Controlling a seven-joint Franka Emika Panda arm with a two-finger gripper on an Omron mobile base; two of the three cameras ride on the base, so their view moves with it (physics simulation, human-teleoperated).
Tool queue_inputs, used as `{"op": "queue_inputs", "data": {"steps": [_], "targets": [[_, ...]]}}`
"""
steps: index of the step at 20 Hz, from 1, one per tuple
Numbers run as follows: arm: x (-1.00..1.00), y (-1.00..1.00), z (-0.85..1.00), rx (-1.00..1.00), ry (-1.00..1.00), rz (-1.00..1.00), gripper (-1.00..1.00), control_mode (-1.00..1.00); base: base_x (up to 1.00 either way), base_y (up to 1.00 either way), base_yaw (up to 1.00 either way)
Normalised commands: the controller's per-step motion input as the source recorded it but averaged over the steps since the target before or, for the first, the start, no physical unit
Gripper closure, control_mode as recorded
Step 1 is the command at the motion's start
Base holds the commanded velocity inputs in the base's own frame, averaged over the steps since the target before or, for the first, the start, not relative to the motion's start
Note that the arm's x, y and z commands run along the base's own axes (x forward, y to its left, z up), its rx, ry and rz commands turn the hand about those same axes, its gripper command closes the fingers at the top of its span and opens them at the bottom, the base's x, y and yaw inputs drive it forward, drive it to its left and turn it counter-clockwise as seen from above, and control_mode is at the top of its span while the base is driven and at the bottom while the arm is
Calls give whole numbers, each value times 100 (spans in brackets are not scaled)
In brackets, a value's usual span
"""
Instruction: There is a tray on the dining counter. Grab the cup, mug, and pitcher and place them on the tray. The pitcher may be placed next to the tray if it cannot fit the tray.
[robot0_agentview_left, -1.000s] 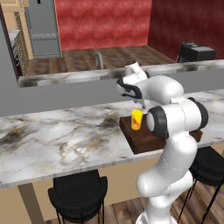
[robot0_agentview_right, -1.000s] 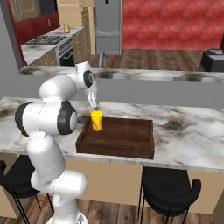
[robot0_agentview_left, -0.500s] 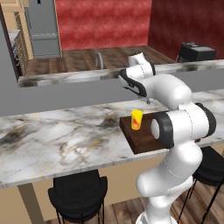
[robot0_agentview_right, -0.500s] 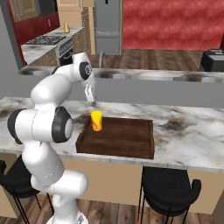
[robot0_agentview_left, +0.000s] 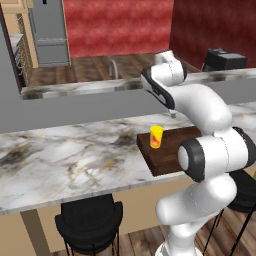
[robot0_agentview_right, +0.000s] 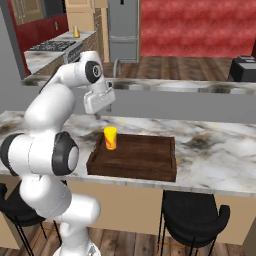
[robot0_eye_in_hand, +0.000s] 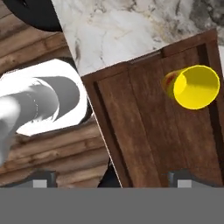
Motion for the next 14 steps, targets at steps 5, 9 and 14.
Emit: {"op": "queue_inputs", "data": {"steps": [5,9,14], "targets": [[-60,-3,23,3,-3,-65,-100,-100,0,0,0],[-65,-6,10,3,-11,-64,-100,-100,0,0,0],[-65,-1,6,0,-26,-53,-100,-100,0,0,0]]}}
